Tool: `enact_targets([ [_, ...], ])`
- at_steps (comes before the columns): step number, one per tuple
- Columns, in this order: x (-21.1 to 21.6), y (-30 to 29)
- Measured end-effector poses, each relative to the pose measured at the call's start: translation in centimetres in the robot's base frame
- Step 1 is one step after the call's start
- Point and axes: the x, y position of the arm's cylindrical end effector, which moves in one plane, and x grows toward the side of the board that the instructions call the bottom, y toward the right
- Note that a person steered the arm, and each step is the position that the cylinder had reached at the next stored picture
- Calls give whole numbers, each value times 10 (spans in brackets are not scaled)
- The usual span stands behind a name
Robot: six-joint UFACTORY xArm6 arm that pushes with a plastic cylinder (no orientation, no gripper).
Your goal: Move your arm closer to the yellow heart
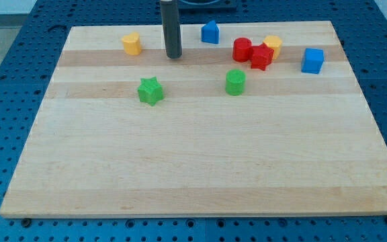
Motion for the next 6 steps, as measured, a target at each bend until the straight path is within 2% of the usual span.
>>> enact_targets([
  [4,-49,-36],
  [6,-54,-60],
])
